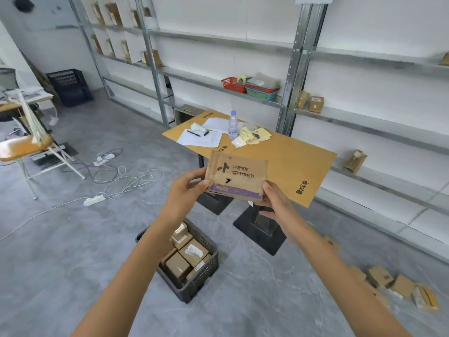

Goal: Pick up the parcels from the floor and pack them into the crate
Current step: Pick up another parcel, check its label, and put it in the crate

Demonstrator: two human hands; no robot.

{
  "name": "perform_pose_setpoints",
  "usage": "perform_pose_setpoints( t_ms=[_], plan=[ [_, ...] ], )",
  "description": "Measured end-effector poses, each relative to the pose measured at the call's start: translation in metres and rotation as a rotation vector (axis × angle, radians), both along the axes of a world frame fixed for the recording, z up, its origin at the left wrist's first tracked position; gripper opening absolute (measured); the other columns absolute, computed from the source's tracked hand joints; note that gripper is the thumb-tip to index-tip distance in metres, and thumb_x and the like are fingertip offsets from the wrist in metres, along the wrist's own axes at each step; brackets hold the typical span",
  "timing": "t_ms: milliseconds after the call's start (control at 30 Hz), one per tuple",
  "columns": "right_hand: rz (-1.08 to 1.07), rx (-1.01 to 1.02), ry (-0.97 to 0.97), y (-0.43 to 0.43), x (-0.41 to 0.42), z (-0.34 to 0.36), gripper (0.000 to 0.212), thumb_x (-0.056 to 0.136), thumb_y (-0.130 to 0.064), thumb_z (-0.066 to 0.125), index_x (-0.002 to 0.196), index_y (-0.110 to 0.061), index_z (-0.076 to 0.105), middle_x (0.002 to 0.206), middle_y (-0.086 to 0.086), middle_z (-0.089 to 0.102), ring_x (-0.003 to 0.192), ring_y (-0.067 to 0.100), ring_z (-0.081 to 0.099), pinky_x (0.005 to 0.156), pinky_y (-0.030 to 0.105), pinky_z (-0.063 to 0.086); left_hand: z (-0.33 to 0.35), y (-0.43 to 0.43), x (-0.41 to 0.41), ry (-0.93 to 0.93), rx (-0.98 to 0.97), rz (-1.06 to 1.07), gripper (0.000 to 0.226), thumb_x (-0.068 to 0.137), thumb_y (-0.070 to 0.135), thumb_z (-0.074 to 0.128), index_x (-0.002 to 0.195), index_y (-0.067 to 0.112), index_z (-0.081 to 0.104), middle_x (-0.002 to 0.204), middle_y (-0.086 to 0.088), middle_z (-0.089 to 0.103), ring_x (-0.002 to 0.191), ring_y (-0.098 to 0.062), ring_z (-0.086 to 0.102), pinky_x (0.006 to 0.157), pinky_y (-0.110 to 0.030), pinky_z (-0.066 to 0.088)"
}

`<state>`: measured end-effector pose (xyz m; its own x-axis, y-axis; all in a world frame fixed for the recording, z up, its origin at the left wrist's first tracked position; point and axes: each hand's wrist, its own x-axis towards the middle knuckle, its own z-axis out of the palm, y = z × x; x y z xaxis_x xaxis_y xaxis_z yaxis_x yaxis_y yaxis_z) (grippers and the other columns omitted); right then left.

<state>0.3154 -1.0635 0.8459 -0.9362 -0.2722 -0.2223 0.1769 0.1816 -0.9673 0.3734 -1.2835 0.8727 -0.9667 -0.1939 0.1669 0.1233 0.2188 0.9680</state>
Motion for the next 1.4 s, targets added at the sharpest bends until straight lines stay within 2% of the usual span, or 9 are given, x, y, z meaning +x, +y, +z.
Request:
perform_pose_setpoints(
  t_ms=[167, 267, 433, 633, 900, 1067, 1200, 1333, 1400],
  plan=[
    [0.061, -0.009, -0.007, -0.094, 0.024, -0.005, 0.030, 0.097, -0.048, 0.039, 0.126, -0.042, 0.039, 0.126, -0.004, 0.056, 0.112, 0.014, 0.056, 0.102, 0.042, 0.044, -0.008, -0.101, 0.020, -0.026, -0.026, 0.005, 0.027, 0.093, 0.005, 0.055, 0.115, 0.018, 0.063, 0.112, 0.001, 0.067, 0.098, -0.008, 0.063, 0.078, -0.014, 0.047],
    [0.066, -0.009, -0.027, -0.145, 0.040, -0.016, 0.031, 0.096, -0.047, 0.041, 0.126, -0.041, 0.038, 0.125, -0.007, 0.055, 0.113, 0.013, 0.055, 0.102, 0.041, 0.044, -0.012, -0.153, 0.026, -0.037, -0.075, -0.026, 0.027, 0.093, 0.001, 0.053, 0.114, 0.013, 0.063, 0.110, 0.001, 0.065, 0.091, -0.003, 0.062, 0.071, -0.006, 0.046],
    [0.025, -0.003, -0.081, -0.199, 0.052, -0.039, 0.063, 0.082, -0.059, 0.051, 0.138, -0.035, 0.035, 0.125, -0.005, 0.059, 0.113, 0.012, 0.058, 0.097, 0.035, 0.048, -0.028, -0.215, 0.015, -0.115, -0.142, -0.076, 0.027, 0.092, 0.004, 0.054, 0.117, 0.010, 0.063, 0.106, 0.003, 0.066, 0.085, 0.002, 0.064, 0.069, -0.006, 0.047],
    [-0.028, 0.009, -0.160, -0.233, 0.023, -0.073, 0.059, 0.090, -0.049, 0.051, 0.142, -0.030, 0.032, 0.125, 0.002, 0.058, 0.114, 0.016, 0.057, 0.092, 0.032, 0.047, -0.068, -0.255, -0.028, -0.218, -0.140, -0.118, 0.027, 0.091, 0.005, 0.057, 0.114, 0.014, 0.065, 0.107, -0.001, 0.069, 0.097, -0.016, 0.065, 0.088, -0.027, 0.050],
    [-0.161, 0.001, -0.329, -0.263, -0.070, -0.136, 0.048, 0.094, -0.043, 0.049, 0.138, -0.028, 0.038, 0.125, 0.004, 0.059, 0.111, 0.018, 0.059, 0.094, 0.033, 0.046, -0.126, -0.275, -0.143, -0.410, -0.181, -0.150, 0.021, 0.087, 0.006, 0.064, 0.107, 0.010, 0.067, 0.102, -0.002, 0.069, 0.089, -0.012, 0.064, 0.075, -0.014, 0.050],
    [-0.202, -0.015, -0.417, -0.283, -0.116, -0.169, 0.045, 0.095, -0.042, 0.047, 0.137, -0.027, 0.040, 0.123, 0.005, 0.060, 0.109, 0.018, 0.060, 0.086, 0.026, 0.045, -0.162, -0.292, -0.202, -0.511, -0.183, -0.164, 0.023, 0.087, 0.008, 0.064, 0.110, 0.009, 0.067, 0.103, -0.002, 0.069, 0.095, -0.016, 0.065, 0.086, -0.028, 0.052],
    [-0.260, 0.000, -0.476, -0.305, -0.139, -0.207, 0.042, 0.095, -0.040, 0.048, 0.134, -0.026, 0.041, 0.123, 0.004, 0.060, 0.102, 0.012, 0.061, 0.085, 0.025, 0.049, -0.208, -0.307, -0.234, -0.586, -0.130, -0.173, 0.021, 0.088, 0.009, 0.062, 0.108, 0.014, 0.065, 0.095, 0.008, 0.066, 0.090, -0.010, 0.062, 0.074, -0.015, 0.048],
    [-0.377, -0.047, -0.632, -0.328, -0.150, -0.289, 0.031, 0.098, -0.027, 0.046, 0.127, -0.018, 0.047, 0.122, 0.016, 0.060, 0.110, 0.032, 0.059, 0.094, 0.040, 0.049, -0.301, -0.323, -0.260, -0.681, -0.128, -0.241, 0.013, 0.089, 0.013, 0.063, 0.101, 0.016, 0.065, 0.097, 0.008, 0.067, 0.094, -0.012, 0.063, 0.078, -0.019, 0.048],
    [-0.472, -0.069, -0.741, -0.344, -0.151, -0.344, 0.034, 0.097, -0.027, 0.049, 0.130, -0.017, 0.046, 0.116, 0.010, 0.063, 0.100, 0.023, 0.063, 0.081, 0.027, 0.052, -0.358, -0.330, -0.267, -0.767, -0.150, -0.278, 0.013, 0.089, 0.019, 0.063, 0.102, 0.018, 0.065, 0.099, 0.008, 0.066, 0.097, -0.011, 0.062, 0.081, -0.018, 0.048]
  ],
)
